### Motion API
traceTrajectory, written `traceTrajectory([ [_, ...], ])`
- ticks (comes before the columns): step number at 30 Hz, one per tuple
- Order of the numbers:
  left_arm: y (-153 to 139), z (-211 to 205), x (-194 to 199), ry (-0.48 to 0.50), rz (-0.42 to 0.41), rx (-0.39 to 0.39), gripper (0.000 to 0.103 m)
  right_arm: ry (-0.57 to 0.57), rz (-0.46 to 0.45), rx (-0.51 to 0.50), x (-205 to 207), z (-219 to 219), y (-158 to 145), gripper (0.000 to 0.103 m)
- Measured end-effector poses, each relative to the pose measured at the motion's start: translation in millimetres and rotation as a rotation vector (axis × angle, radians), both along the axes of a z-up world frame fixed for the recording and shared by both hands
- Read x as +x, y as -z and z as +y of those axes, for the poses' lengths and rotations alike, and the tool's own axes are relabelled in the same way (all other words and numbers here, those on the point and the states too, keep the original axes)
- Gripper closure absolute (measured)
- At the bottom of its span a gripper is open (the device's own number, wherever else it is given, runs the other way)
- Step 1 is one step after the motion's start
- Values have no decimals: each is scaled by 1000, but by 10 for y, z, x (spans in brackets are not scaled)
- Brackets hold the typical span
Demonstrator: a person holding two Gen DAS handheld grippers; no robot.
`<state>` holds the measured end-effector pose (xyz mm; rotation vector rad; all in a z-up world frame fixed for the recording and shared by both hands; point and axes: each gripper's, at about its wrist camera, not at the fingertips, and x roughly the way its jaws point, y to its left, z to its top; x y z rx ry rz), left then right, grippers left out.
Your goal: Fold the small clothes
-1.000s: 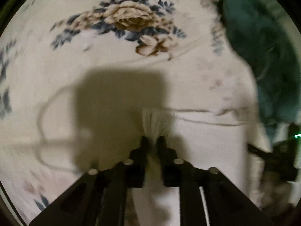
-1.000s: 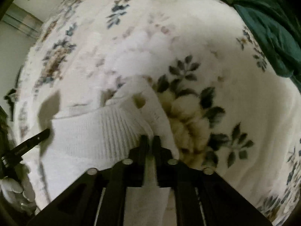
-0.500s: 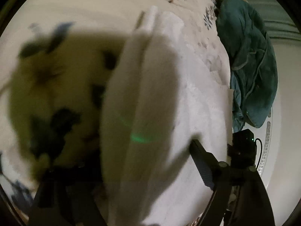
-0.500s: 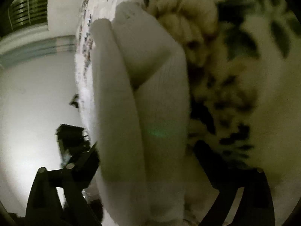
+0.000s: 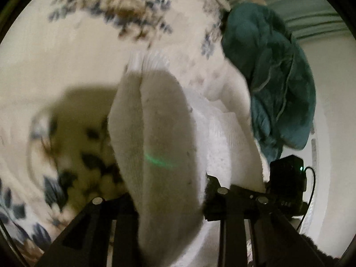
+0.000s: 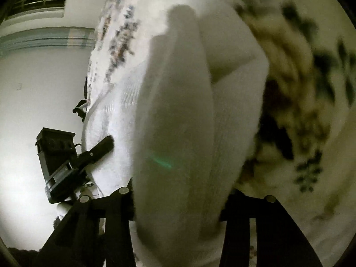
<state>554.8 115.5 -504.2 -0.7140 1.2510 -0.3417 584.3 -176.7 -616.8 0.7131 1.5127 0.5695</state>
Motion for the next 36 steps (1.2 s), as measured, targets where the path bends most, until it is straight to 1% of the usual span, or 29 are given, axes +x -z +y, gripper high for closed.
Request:
traceTrajectory([
  [4,-293,143,455,-8,-64,23,78,10,-73,18,461,68,-368,58],
  [5,-365,208,638,-18,-82,34,78,16,-89,23,620,97,-441,58],
  [6,-403,260,798,-25,-97,43,78,21,-109,31,811,152,-506,58],
  [7,-402,260,931,-27,-106,54,78,24,-123,34,1071,109,-576,58],
  [8,-406,319,1092,-34,-114,66,78,26,-135,34,1227,158,-604,58],
  [11,-291,462,1581,-40,-116,110,77,29,-162,20,1765,334,-579,58],
  [12,-185,504,1784,-34,-109,127,77,27,-169,12,1942,397,-533,58],
  [13,-98,531,1868,-33,-97,134,76,29,-170,0,2054,437,-503,58],
  [15,177,581,2113,-15,-36,167,72,30,-163,-39,2287,541,-371,58],
  [16,252,609,2144,-7,-3,190,72,28,-157,-65,2397,571,-309,57],
  [17,334,593,2217,11,28,211,72,23,-150,-100,2481,596,-240,55],
  [18,378,574,2241,27,29,226,68,15,-132,-130,2525,624,-162,52],
  [20,382,541,2213,52,10,260,64,13,-112,-174,2527,733,-118,37],
  [21,374,536,2186,52,8,264,56,16,-115,-197,2510,715,-145,35],
  [22,352,543,2151,46,8,285,49,10,-127,-233,2489,713,-187,30],
  [23,320,538,2086,39,10,344,34,-4,-156,-304,2446,714,-256,21],
  [24,282,533,2043,29,10,395,29,-11,-183,-375,2378,711,-310,16],
  [25,232,543,1983,14,-4,437,28,-19,-222,-492,2232,702,-405,6],
  [26,182,529,1897,-2,-23,467,24,-25,-254,-584,2150,723,-475,1],
  [27,160,503,1777,-11,-23,496,17,-27,-280,-640,2024,685,-528,1],
  [29,174,491,1628,-22,-15,527,13,-28,-331,-748,1795,707,-669,0],
  [30,172,461,1553,-26,-13,547,12,-31,-343,-800,1705,719,-709,0],
  [32,130,397,1410,-42,-9,592,10,-25,-349,-844,1558,703,-821,0],
  [35,-20,324,1259,-61,-27,644,6,-5,-379,-921,1377,704,-1032,0],
  [36,-100,293,1193,-69,-42,671,2,4,-396,-946,1300,686,-1126,0],
])
